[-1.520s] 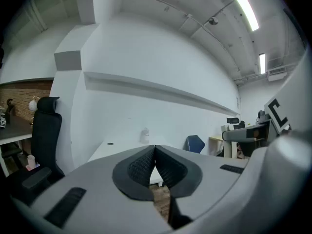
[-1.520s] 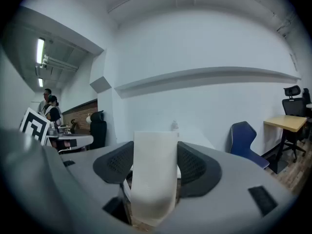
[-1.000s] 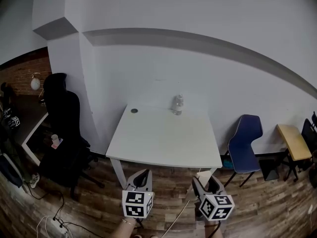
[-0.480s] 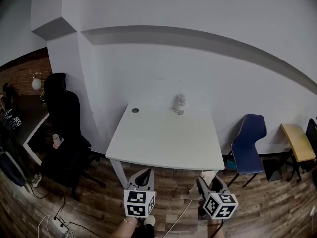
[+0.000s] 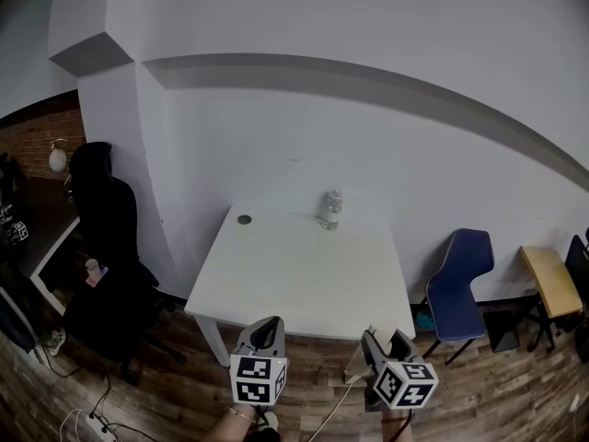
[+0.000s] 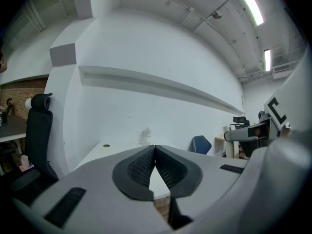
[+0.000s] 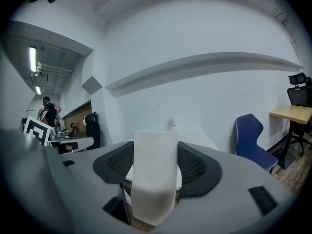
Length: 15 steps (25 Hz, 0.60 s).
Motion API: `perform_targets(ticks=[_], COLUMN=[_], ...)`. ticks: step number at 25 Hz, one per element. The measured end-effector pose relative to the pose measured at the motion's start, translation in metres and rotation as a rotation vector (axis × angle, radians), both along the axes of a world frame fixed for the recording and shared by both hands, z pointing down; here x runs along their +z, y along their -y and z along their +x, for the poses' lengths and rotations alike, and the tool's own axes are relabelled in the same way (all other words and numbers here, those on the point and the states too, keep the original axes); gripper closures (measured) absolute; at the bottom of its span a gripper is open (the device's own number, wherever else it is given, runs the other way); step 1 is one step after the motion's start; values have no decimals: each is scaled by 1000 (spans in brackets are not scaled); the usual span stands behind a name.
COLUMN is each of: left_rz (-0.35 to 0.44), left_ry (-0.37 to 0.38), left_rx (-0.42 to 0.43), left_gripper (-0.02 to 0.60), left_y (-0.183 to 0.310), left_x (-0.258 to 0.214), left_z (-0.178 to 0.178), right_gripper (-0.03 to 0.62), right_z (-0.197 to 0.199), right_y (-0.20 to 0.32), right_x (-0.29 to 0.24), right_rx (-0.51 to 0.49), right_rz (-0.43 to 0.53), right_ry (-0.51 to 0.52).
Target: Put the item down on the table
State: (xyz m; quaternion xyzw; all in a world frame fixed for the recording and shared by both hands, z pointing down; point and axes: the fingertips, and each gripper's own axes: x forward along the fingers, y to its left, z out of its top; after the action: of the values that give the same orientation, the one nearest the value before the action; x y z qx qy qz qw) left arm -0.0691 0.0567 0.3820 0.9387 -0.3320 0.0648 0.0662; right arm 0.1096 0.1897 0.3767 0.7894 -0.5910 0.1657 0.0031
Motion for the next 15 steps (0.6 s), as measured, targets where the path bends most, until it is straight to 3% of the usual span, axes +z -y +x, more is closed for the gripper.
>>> perform_targets(ticks=[15], left_rz=[11], left_ry=[-10], left_rx=[36], left_gripper=[563], left_y=[81], left_x=[-8], left_z=[45], right_gripper=[298], right_z=[40], right_y=[73], right_x=[-10], right_rx=[21], right_rz=[-11], right_ry=[-34])
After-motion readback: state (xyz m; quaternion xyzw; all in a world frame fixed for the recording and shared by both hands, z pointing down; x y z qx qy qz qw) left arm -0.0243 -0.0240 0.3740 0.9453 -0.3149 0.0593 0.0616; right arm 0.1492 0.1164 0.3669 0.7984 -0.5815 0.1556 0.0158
